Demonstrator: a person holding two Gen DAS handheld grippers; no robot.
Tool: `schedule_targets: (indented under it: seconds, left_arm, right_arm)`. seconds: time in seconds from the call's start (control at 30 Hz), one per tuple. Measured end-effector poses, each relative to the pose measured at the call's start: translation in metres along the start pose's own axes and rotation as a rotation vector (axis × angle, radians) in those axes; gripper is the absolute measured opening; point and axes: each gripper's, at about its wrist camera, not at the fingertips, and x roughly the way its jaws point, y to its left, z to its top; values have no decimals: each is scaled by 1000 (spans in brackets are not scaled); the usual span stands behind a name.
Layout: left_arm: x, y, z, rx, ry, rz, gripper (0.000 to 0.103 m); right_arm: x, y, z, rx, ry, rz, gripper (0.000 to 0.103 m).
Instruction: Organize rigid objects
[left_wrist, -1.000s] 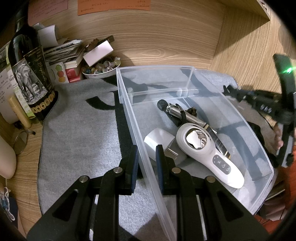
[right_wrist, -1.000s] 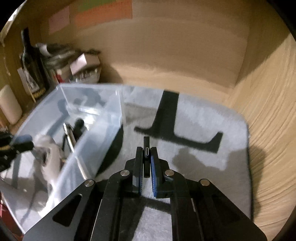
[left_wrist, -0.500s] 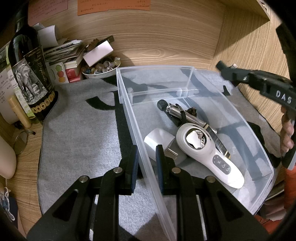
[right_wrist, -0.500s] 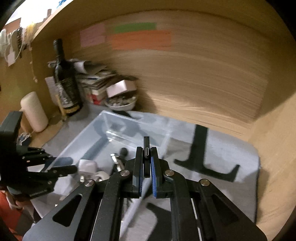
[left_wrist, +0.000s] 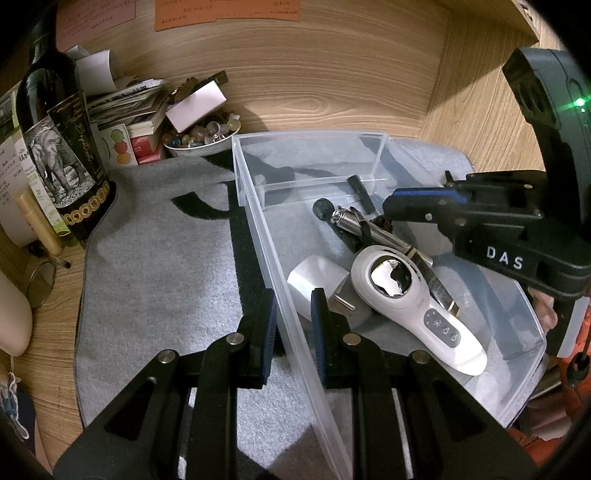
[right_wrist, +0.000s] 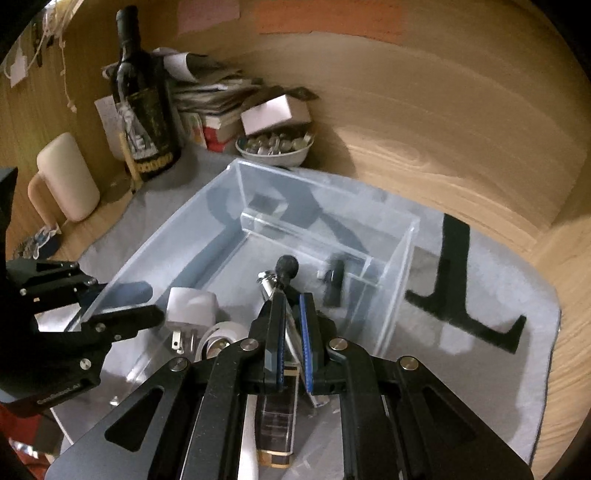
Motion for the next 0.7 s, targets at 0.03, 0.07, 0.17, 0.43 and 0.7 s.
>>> schedule_targets:
  seconds: [0.03, 0.07, 0.17, 0.43, 0.7]
  left_arm:
    - [0, 0, 0, 0, 0, 0, 17]
    - [0, 0, 0, -1, 0, 0, 17]
    - [0, 0, 0, -1, 0, 0, 17]
    - [0, -1, 0, 0, 2, 8, 17]
    - [1, 0, 3, -20, 29, 14, 19]
  right_arm:
    - [0, 1, 0, -1, 3, 2, 7]
    - [0, 2, -1, 0, 2, 3, 7]
    - [-2, 2, 0, 9, 4, 14, 10]
    - [-29, -2, -1, 30, -85, -19, 60]
    - [-60, -5, -5, 49, -166, -51, 83]
